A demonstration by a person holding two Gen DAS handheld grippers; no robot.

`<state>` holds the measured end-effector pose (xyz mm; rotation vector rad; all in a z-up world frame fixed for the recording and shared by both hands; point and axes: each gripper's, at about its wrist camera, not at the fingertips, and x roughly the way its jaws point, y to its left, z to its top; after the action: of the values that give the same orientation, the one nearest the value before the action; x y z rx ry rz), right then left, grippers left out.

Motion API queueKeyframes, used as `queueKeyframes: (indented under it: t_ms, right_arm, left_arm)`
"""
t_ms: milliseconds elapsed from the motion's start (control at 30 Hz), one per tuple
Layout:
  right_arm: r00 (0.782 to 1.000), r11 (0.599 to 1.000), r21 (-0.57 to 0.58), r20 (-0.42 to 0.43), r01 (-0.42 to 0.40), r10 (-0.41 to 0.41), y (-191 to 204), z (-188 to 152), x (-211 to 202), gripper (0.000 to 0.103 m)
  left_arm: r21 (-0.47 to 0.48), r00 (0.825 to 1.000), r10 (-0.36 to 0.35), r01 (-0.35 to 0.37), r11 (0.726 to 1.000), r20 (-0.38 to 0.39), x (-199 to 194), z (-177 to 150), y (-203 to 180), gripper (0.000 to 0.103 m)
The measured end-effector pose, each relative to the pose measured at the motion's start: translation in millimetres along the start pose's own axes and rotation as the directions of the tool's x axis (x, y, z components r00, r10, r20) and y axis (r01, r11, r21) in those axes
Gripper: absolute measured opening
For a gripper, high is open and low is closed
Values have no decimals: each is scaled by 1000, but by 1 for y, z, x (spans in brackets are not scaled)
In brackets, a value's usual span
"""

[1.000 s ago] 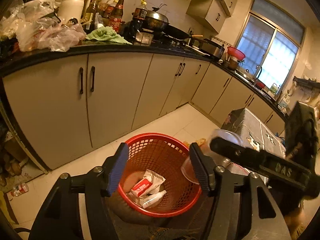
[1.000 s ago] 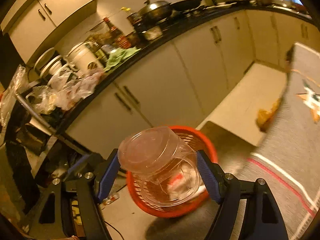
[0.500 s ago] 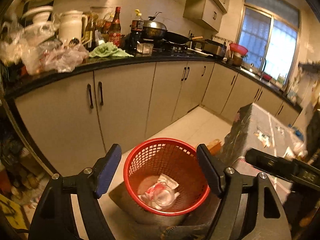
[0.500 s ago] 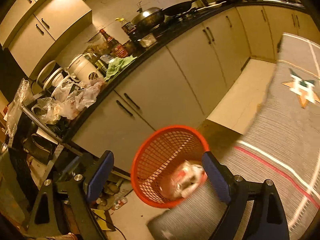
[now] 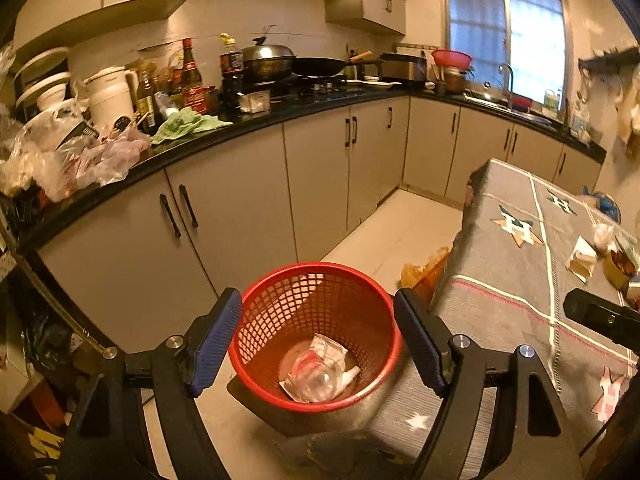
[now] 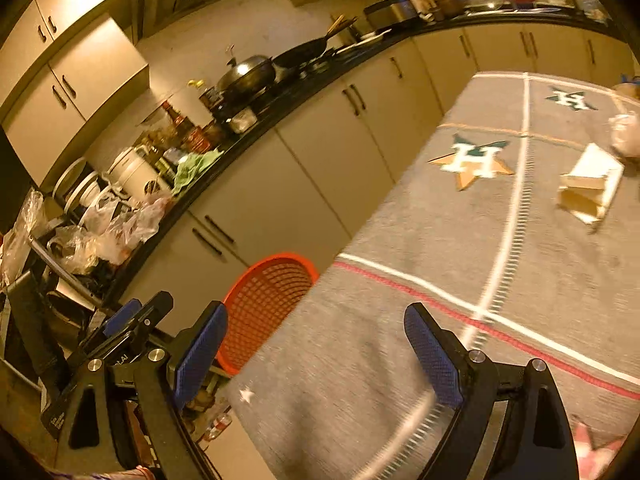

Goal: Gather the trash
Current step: 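Return both open tools to the table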

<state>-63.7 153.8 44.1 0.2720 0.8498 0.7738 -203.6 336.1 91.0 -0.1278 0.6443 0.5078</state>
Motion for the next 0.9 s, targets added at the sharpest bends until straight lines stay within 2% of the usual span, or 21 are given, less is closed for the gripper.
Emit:
queueKeyframes:
  t_ms: [400,567,633,733,900]
  right_arm:
    - [995,997,43,83,60,-63,-48,-16,-70,93]
    - [988,992,85,112,93,-102,-81,-25,-103,93]
    - [984,987,112,126,114,-128,-98,-31,-119,93]
    - [974,976,156,144,154,-176,-124,-39,-144,93]
    - [942,935,268,177,232,-285,-178,-52,-194,93]
  left_arm:
    - [96,1000,-27,27,995,0,-25,-1,-61,79]
    - [149,997,-78,80,986,-17,-33,-1,-93,80]
    - [161,991,-127,131,978,-35,-35,0,-106,80]
    - [164,974,-218,226,960,-66,-38,2,-124,80]
    - [156,932,-342,358,921,-120,-35,10,-162,80]
